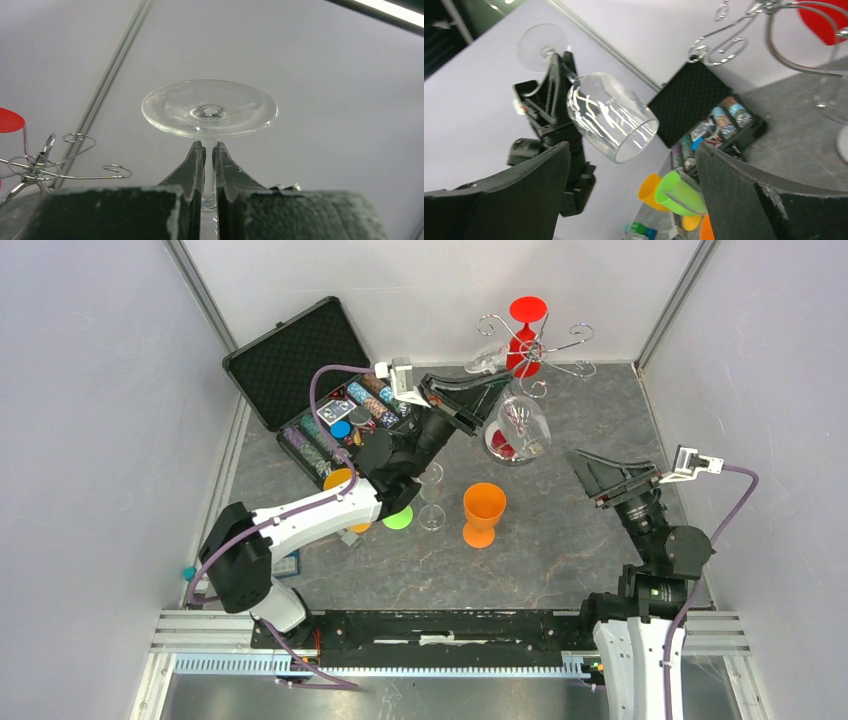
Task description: Take the wine glass off the wine glass rack
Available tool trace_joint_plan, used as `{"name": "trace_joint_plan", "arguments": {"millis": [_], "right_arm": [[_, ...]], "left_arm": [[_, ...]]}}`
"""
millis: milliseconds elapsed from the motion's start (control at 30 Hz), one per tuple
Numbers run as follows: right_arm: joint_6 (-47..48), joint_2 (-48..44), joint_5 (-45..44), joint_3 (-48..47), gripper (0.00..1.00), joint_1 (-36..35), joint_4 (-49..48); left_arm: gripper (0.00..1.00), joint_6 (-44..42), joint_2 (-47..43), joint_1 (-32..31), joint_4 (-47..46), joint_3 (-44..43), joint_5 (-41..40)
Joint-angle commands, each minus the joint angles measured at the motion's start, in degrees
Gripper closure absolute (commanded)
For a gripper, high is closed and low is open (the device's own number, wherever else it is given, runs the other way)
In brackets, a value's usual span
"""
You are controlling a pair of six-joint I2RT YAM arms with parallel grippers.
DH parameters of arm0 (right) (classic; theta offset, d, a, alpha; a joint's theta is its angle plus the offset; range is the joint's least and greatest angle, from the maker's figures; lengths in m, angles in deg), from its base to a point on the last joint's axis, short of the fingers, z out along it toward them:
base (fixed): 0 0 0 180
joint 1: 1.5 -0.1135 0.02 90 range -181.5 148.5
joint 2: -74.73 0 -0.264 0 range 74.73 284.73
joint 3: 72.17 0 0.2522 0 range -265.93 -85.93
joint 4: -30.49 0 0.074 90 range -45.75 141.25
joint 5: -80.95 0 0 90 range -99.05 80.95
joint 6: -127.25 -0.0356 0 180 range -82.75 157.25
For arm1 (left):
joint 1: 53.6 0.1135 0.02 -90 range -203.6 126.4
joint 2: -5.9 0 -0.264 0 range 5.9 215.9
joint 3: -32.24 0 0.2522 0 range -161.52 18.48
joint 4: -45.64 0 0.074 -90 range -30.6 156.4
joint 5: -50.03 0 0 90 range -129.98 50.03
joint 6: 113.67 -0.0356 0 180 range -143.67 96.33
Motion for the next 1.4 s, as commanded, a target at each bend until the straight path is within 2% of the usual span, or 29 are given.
{"name": "trace_joint_plan", "arguments": {"millis": [0,333,600,900,1000,1100,1200,1367], "right_arm": [[-9.38,0.24,3.41,0.32,0.02,-0.24,-17.48],[-18.03,4.39,6.04,-1.14,0.08,-0.24,-25.39],[-21.17,7.09,7.33,-3.26,0.3,-0.24,-31.38],[-18.8,10.19,7.56,-4.59,0.34,-0.3,-29.72],[-19.03,11.21,6.91,-4.48,0.38,-0.32,-32.07],[-21.4,12.0,4.89,-3.3,0.48,-0.58,-40.39],[-22.01,11.74,2.56,-3.0,0.49,-0.85,-43.55],[-22.86,13.52,3.52,-4.37,0.51,-1.32,-43.94]], "left_arm": [[0.98,9.46,-0.88,-0.18,-4.51,-4.16,-5.58],[0.98,16.76,3.05,-0.43,-9.04,-6.97,-5.25],[0.98,16.0,6.88,-1.27,-16.41,-8.66,-3.27],[0.98,14.45,8.27,-1.92,-19.65,-9.9,-2.2],[0.98,14.16,8.28,-1.94,-19.61,-9.91,-1.82],[0.98,15.35,8.89,-1.94,-21.17,-9.54,-3.17],[0.98,16.17,9.62,-2.03,-26.16,-8.85,-5.83],[0.98,15.03,9.45,-2.03,-26.47,-9.63,-3.21]]}}
